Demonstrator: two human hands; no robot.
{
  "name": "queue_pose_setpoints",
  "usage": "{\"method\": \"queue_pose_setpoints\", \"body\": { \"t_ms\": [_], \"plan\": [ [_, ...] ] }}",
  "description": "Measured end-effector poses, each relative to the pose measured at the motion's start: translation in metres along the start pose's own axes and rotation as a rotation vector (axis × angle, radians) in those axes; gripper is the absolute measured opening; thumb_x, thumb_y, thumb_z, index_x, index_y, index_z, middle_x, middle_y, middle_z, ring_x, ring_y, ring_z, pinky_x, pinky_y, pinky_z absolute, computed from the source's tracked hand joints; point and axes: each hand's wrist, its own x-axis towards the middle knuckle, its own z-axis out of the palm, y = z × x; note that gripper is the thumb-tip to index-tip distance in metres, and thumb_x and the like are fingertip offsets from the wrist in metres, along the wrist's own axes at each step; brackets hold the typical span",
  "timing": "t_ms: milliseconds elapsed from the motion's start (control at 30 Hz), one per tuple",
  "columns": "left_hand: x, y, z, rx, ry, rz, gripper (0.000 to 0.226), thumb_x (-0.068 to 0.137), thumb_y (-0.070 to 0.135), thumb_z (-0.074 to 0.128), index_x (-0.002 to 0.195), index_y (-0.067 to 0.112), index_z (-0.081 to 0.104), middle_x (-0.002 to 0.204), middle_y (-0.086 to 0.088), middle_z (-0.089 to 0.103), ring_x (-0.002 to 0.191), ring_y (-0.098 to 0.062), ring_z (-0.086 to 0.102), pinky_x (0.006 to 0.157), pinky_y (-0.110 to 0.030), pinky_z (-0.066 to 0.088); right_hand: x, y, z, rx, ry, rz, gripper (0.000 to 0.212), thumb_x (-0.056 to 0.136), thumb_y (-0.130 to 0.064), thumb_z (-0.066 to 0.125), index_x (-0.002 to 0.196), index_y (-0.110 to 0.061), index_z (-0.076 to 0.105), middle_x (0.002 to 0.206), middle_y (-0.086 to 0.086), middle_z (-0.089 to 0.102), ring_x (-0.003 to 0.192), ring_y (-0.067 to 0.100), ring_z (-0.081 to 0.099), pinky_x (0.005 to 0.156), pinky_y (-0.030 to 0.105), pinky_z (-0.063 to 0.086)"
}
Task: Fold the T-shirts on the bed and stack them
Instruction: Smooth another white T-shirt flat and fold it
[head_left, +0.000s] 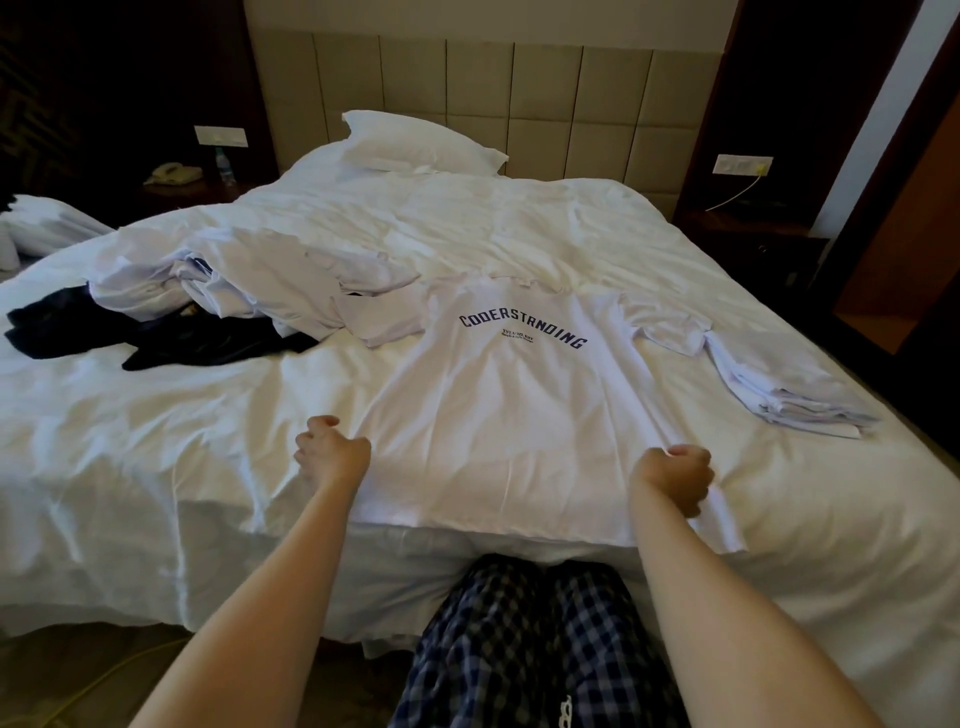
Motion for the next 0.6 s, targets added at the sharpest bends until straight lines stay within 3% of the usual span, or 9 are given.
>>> {"method": "queue_pose_setpoints", "body": {
  "t_ms": [167, 300, 400, 500, 600],
  "plan": [
    [0.036, 0.026, -0.003, -0.043, -0.111, -0.028, 0.046, 0.087, 0.007, 0.049, 0.131, 0.006, 0.038, 0.137, -0.019, 0.036, 0.125, -0.037, 0.038, 0.102, -0.043, 0.037, -0.006, -0.029, 0.045, -0.006, -0.177, -0.136, 0.019, 0.084, 0.000, 0.048, 0.096, -0.015, 0.052, 0.117, 0.015, 0.058, 0.106, 0.035, 0.056, 0.094, 0.041, 0.043],
    [0.070, 0.044, -0.003, -0.119, -0.172, -0.048, 0.051, 0.089, 0.011, 0.053, 0.137, -0.001, 0.038, 0.133, -0.017, 0.046, 0.122, -0.035, 0.044, 0.096, -0.037, 0.039, -0.009, -0.050, 0.081, -0.037, -0.315, -0.227, 0.018, 0.083, 0.000, 0.047, 0.095, -0.012, 0.053, 0.111, 0.014, 0.061, 0.101, 0.034, 0.057, 0.072, 0.031, 0.040],
    [0.094, 0.057, 0.001, -0.189, -0.231, -0.099, 0.043, 0.091, 0.016, 0.055, 0.127, -0.007, 0.045, 0.101, -0.014, 0.049, 0.103, -0.032, 0.051, 0.079, -0.033, 0.038, -0.010, -0.063, 0.107, -0.091, -0.393, -0.294, 0.017, 0.084, -0.002, 0.049, 0.097, -0.010, 0.057, 0.105, 0.012, 0.063, 0.099, 0.032, 0.058, 0.069, 0.028, 0.038],
    [0.120, 0.067, 0.012, -0.298, -0.282, -0.164, 0.044, 0.090, 0.021, 0.057, 0.124, -0.005, 0.045, 0.094, -0.012, 0.047, 0.085, -0.026, 0.051, 0.076, -0.034, 0.040, -0.005, -0.074, 0.136, -0.129, -0.483, -0.339, 0.012, 0.084, -0.004, 0.052, 0.090, -0.014, 0.053, 0.093, 0.009, 0.060, 0.090, 0.031, 0.057, 0.068, 0.028, 0.039],
    [0.143, 0.073, 0.028, -0.391, -0.312, -0.257, 0.030, 0.091, 0.022, 0.057, 0.108, 0.001, 0.046, 0.076, -0.008, 0.042, 0.061, -0.017, 0.040, 0.058, -0.028, 0.035, 0.000, -0.084, 0.163, -0.169, -0.553, -0.379, 0.010, 0.084, -0.005, 0.052, 0.088, -0.014, 0.053, 0.088, 0.004, 0.057, 0.082, 0.026, 0.053, 0.068, 0.028, 0.040]
  ]
}}
